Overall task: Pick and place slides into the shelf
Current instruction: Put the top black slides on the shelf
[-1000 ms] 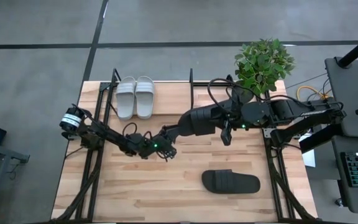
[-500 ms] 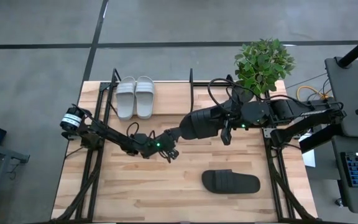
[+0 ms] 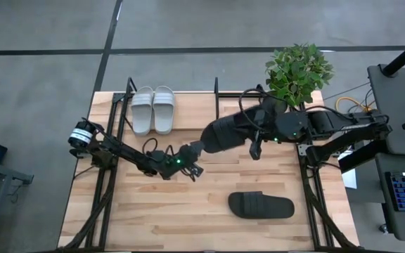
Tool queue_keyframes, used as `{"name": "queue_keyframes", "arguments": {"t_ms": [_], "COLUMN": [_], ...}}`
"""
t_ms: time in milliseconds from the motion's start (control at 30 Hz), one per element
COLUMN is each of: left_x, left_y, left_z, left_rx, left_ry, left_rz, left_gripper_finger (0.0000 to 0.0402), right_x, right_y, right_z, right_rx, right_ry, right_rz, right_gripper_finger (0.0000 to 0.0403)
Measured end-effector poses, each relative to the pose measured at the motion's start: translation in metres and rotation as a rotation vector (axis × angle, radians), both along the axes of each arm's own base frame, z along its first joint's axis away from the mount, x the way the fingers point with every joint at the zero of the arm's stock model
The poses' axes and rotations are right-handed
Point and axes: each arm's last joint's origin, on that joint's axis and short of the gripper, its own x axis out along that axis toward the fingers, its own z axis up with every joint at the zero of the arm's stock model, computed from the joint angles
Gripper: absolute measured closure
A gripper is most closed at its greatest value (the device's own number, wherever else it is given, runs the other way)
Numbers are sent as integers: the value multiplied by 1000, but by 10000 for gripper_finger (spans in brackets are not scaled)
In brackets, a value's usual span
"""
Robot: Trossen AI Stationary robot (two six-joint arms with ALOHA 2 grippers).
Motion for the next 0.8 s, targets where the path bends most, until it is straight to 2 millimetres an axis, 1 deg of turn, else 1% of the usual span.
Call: {"name": "queue_keyframes", "arguments": {"t_ms": [167,300,533,800], "left_x": [-6,-9,-12,-12], "left_y": [5,7,11,18], "left_z": [7,11,9,7], "left_rx": [-80,-117,-176,-208], "left_ry": [-79,-121,-105,-136], "left_rz": [117,162,287,301], "left_gripper_finger": [374,374,374,374], "right_x": [-4,-6,-6,-7], "right_y": [-3,-4,-3,-4], "right_z": [9,15,13,13], "right_rx": [-86,-117,-120,-137], "right_ry": [-15,-27,-11,-2], "right_rz": [-59,-71,-66,-74], "right_gripper_finger": [365,365,365,365]}}
